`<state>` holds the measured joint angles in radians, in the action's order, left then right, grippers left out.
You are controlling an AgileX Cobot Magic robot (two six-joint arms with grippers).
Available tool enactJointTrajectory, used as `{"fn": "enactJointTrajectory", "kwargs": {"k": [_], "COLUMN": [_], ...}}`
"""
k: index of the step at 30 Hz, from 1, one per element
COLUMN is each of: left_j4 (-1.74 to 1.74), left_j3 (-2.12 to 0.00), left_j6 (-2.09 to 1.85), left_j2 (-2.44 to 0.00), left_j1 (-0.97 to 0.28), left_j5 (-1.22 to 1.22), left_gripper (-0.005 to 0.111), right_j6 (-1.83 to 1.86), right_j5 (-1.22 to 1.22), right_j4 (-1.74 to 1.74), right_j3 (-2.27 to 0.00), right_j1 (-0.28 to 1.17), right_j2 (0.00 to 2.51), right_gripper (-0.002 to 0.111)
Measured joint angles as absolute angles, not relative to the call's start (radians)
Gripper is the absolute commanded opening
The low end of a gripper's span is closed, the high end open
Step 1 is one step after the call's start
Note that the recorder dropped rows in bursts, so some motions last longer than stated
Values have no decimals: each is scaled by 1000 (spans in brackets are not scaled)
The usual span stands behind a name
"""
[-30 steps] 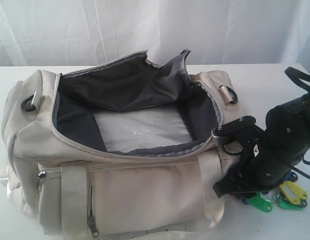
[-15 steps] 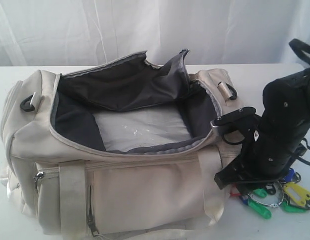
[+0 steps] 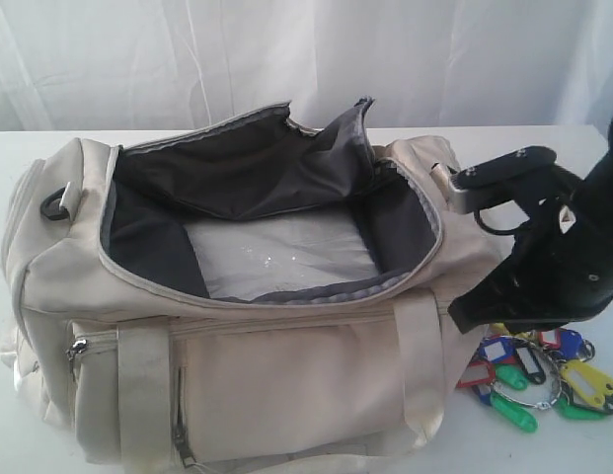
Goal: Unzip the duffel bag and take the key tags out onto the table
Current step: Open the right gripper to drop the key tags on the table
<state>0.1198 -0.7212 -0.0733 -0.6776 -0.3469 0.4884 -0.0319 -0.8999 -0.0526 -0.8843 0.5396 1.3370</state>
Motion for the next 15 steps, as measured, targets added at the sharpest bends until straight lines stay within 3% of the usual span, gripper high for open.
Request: {"fn": "enactJointTrajectory", "kwargs": {"k": [15], "left_j4": [122], "left_j3": [-721], "left_j6": [-79], "left_j2": [-678], "left_j1": [-347], "left_j5": [488], "left_gripper": [1], "right_j6": [-32], "right_j5": [-731], "right_j4": [81], "right_j3": [-727], "right_j1": [540], "right_j2": [826], "right_gripper": [0]}}
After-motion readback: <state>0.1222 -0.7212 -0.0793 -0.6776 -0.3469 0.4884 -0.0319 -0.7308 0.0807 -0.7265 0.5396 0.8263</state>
